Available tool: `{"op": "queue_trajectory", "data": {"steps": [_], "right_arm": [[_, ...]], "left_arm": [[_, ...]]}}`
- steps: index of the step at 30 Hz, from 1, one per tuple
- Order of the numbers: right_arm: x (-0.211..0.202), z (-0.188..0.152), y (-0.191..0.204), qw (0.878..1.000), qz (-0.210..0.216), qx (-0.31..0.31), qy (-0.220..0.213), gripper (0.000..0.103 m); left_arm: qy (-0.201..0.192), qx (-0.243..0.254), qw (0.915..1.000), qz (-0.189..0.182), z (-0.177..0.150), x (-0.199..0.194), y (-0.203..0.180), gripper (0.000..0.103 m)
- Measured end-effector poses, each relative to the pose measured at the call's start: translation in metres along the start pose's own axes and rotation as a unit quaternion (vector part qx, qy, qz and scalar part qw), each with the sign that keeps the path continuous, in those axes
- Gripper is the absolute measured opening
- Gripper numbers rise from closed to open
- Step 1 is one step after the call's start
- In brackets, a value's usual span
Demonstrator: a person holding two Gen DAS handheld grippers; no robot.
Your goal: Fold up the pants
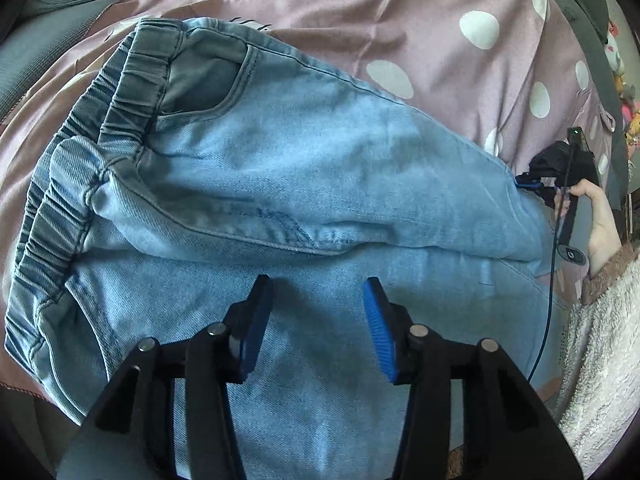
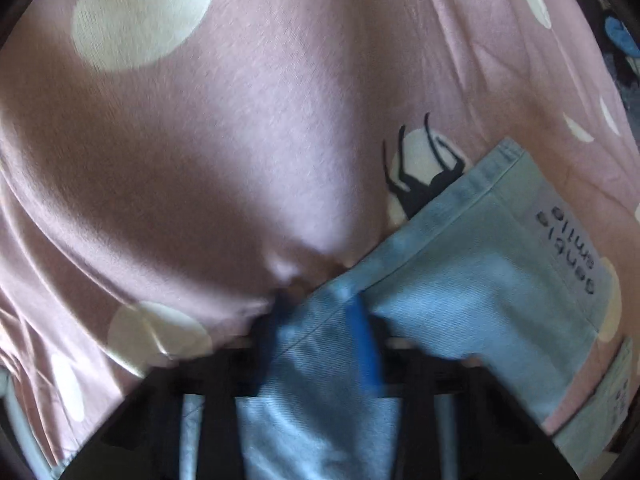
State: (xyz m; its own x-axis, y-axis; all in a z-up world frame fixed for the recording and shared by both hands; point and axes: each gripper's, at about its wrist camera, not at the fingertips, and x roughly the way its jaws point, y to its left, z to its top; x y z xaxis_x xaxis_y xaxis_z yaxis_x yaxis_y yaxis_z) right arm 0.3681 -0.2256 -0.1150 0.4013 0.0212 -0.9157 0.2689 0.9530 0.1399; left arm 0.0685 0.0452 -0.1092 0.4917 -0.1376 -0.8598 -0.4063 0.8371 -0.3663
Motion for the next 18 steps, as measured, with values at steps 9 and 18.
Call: {"op": "queue_trajectory", "data": {"steps": [9, 18], "right_arm": [[-0.076, -0.061, -0.071, 0.986, 0.145, 0.024, -0.076, 0.002], [-0.116, -0.17, -0.135, 0.972, 0.203, 0.004, -0.118, 0.002]], "left_arm": [[0.007, -0.038, 0.9985, -0.039, 0.006, -0.011, 0.003, 0.053], [-0.036, -0.027, 0.997, -0.063, 0.055, -0.008, -0.04, 0.074]]}}
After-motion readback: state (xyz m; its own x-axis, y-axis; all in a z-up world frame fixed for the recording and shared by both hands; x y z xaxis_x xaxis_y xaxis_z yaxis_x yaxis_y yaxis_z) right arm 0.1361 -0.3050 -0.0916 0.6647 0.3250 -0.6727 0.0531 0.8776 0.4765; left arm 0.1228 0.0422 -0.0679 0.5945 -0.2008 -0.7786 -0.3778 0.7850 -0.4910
